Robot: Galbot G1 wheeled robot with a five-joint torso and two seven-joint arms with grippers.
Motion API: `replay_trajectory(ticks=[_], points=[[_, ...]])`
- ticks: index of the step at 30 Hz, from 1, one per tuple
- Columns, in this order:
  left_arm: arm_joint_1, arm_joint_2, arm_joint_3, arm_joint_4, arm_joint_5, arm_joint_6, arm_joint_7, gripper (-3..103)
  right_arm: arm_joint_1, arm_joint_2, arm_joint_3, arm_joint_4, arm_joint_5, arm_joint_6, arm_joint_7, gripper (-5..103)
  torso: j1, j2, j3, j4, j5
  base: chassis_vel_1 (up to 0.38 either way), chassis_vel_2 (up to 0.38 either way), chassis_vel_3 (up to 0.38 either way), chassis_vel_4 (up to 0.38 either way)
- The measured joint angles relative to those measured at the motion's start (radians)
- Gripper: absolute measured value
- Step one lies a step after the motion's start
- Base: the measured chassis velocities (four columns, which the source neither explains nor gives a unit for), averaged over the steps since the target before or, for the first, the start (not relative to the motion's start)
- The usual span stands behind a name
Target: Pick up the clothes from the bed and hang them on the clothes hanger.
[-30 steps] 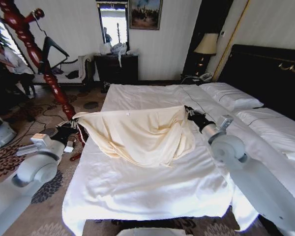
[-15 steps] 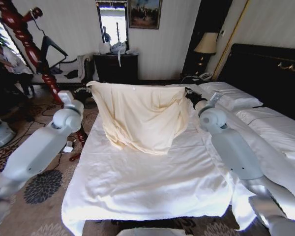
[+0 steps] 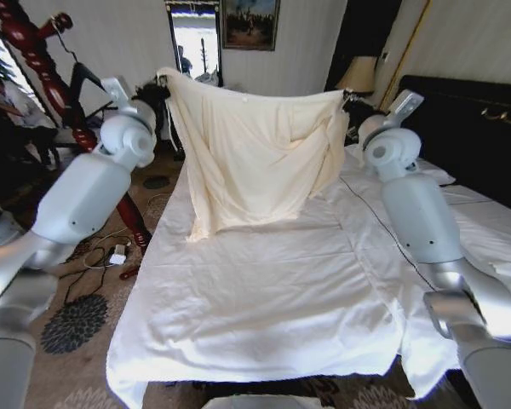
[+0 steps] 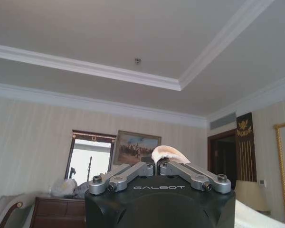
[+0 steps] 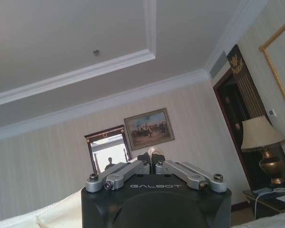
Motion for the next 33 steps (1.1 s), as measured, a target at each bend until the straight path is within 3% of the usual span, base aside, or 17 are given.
replay_trajectory(ticks=[5, 12, 18, 22, 23, 27, 29, 31, 32, 33], points=[[-0.056, -0.015, 0.026, 0.007, -0.014, 0.004, 0.002, 1, 0.058, -0.001, -0.023, -0.009, 0.036, -0.013, 0.015, 1, 0.000, 0.000, 0.000, -0.0001, 0.0000, 0.000, 0.000, 0.000, 0.000], [-0.015, 0.018, 0.033, -0.048, -0.007, 0.011, -0.011, 1, 0.002, -0.040, -0.053, 0.066, 0.051, -0.023, 0.018, 1, 0.000, 0.000, 0.000, 0.0000, 0.0000, 0.000, 0.000, 0.000, 0.000], [-0.017, -0.056, 0.070, 0.104, 0.043, 0.005, 0.005, 1, -0.001, 0.011, -0.109, -0.031, 0.015, -0.002, 0.025, 1, 0.000, 0.000, 0.000, 0.0002, 0.0001, 0.000, 0.000, 0.000, 0.000], [-0.088, -0.146, 0.112, 0.284, 0.081, -0.020, 0.045, 1, 0.097, 0.088, -0.164, -0.183, -0.034, 0.034, 0.006, 1, 0.000, 0.000, 0.000, -0.0006, 0.0001, 0.000, 0.000, 0.000, 0.000], [-0.088, -0.146, 0.112, 0.284, 0.081, -0.020, 0.045, 1, 0.097, 0.088, -0.164, -0.183, -0.034, 0.034, 0.006, 1, 0.000, 0.000, 0.000, -0.0006, 0.0001, 0.000, 0.000, 0.000, 0.000], [-0.174, -0.255, 0.124, 0.512, 0.122, -0.057, 0.091, 1, 0.204, 0.181, -0.223, -0.353, -0.067, 0.076, -0.033, 1, 0.000, 0.000, 0.000, 0.0006, -0.0003, 0.000, 0.000, 0.000, 0.000], [-0.185, -0.272, 0.123, 0.539, 0.127, -0.060, 0.095, 1, 0.215, 0.190, -0.231, -0.371, -0.068, 0.080, -0.038, 1, 0.000, 0.000, 0.000, 0.0010, -0.0003, 0.000, 0.000, 0.000, 0.000], [-0.185, -0.274, 0.119, 0.526, 0.129, -0.060, 0.091, 1, 0.217, 0.182, -0.236, -0.368, -0.068, 0.082, -0.043, 1, 0.001, 0.000, 0.000, 0.0009, -0.0001, 0.000, 0.000, 0.000, 0.000], [-0.069, -0.176, 0.082, 0.259, 0.120, -0.013, 0.009, 1, 0.116, 0.069, -0.196, -0.186, -0.031, 0.057, -0.017, 1, 0.000, 0.000, 0.000, -0.0008, 0.0002, 0.000, 0.000, 0.000, 0.000], [-0.018, -0.136, 0.065, 0.154, 0.114, 0.004, -0.025, 1, 0.065, 0.033, -0.173, -0.118, -0.017, 0.045, -0.003, 1, 0.000, 0.000, 0.000, -0.0010, 0.0002, 0.000, 0.000, 0.000, 0.000]])
